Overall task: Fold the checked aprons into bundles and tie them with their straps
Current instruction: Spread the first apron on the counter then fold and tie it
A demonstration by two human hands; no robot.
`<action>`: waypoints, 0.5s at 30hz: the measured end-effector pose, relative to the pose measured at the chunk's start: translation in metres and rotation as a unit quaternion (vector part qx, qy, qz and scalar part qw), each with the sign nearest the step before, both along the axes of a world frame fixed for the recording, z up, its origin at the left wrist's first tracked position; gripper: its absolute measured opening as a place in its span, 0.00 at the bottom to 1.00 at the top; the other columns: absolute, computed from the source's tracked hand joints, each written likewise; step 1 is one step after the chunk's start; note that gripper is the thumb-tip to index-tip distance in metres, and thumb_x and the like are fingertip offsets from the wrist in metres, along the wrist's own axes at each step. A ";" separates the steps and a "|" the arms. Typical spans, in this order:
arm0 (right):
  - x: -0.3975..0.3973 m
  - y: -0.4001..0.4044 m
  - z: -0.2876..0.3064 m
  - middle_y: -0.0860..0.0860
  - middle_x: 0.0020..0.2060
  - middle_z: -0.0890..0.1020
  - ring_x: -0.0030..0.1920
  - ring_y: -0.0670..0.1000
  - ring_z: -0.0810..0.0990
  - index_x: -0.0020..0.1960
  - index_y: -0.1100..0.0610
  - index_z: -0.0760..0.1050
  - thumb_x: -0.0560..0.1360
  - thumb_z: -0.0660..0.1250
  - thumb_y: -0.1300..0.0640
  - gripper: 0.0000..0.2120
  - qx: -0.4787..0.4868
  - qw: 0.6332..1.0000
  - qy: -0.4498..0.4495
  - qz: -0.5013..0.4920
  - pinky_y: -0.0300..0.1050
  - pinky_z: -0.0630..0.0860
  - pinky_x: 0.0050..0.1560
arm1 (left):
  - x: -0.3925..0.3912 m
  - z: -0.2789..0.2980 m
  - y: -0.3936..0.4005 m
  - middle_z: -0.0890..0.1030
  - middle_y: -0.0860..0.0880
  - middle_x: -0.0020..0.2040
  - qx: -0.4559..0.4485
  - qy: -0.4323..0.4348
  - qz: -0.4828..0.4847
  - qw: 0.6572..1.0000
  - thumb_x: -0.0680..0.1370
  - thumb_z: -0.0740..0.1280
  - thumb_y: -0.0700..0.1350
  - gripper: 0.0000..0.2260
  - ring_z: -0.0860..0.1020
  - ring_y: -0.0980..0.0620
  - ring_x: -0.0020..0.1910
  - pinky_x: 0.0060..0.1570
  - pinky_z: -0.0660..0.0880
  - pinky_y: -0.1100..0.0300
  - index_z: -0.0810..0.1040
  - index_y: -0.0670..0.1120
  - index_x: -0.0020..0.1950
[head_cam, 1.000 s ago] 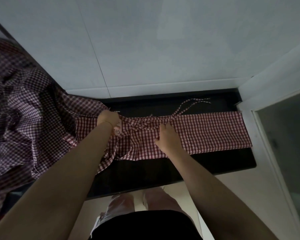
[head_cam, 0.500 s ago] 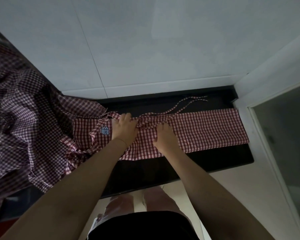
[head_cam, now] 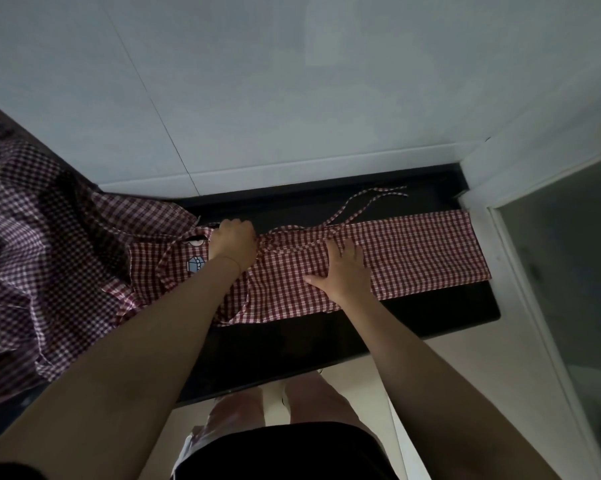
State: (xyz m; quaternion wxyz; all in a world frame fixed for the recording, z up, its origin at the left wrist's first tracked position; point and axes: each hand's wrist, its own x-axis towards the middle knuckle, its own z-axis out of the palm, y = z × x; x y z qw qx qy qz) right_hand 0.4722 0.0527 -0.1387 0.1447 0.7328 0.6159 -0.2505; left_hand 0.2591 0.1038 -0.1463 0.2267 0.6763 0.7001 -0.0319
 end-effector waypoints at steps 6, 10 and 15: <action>0.002 -0.001 0.000 0.58 0.80 0.44 0.79 0.63 0.44 0.80 0.48 0.44 0.73 0.66 0.32 0.48 -0.003 1.000 0.002 0.001 0.67 0.54 0.75 | 0.006 0.003 -0.009 0.72 0.47 0.66 -0.049 0.001 -0.075 0.996 0.78 0.62 0.63 0.23 0.69 0.44 0.66 0.65 0.66 0.44 0.70 0.55 0.70; 0.003 -0.003 -0.001 0.58 0.80 0.44 0.79 0.64 0.44 0.80 0.48 0.45 0.73 0.68 0.34 0.47 -0.005 1.000 0.007 0.004 0.67 0.55 0.75 | 0.000 0.000 -0.007 0.77 0.46 0.59 -0.016 -0.030 -0.023 0.999 0.83 0.58 0.53 0.14 0.74 0.47 0.59 0.61 0.68 0.49 0.80 0.49 0.61; 0.002 -0.002 0.001 0.59 0.80 0.44 0.79 0.64 0.44 0.80 0.48 0.45 0.73 0.68 0.35 0.47 -0.013 1.000 0.012 0.006 0.67 0.55 0.74 | 0.004 0.006 0.001 0.78 0.45 0.58 -0.036 0.054 0.000 0.998 0.83 0.57 0.55 0.17 0.74 0.45 0.59 0.62 0.68 0.49 0.80 0.46 0.57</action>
